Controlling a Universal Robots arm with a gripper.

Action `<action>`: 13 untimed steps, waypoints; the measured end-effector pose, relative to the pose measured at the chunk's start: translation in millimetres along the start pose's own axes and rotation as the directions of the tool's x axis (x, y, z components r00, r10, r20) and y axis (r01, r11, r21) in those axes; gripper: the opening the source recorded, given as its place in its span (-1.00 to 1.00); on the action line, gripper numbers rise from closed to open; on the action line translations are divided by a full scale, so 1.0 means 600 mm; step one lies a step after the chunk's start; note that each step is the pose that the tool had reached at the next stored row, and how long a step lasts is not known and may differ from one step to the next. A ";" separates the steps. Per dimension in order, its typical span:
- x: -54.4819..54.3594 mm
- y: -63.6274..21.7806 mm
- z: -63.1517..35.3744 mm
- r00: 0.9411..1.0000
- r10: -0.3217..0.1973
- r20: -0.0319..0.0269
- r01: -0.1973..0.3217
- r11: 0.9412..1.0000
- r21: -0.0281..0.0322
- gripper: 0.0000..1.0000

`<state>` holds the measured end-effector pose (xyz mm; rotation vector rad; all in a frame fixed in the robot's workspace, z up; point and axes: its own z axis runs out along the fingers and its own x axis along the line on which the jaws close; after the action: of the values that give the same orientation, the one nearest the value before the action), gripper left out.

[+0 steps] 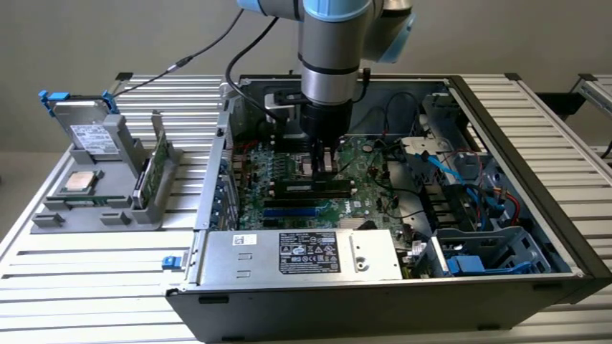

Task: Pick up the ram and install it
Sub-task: 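Insert the ram into the slot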

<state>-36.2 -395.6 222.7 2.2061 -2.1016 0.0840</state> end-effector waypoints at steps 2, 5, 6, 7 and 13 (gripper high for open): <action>0.000 -0.001 0.000 1.000 0.000 0.000 0.000 1.000 0.000 -0.73; 0.000 -0.001 0.000 1.000 0.000 0.000 0.000 1.000 -0.001 -0.73; 0.000 -0.001 0.000 1.000 0.000 0.000 0.000 1.000 -0.002 -0.73; 0.000 -0.001 0.000 1.000 0.000 0.000 0.000 1.000 -0.002 -0.73; 0.000 -0.003 0.000 1.000 -0.001 0.000 0.001 1.000 -0.006 -0.73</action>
<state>-34.4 -395.5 222.7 2.2036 -2.0982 0.0769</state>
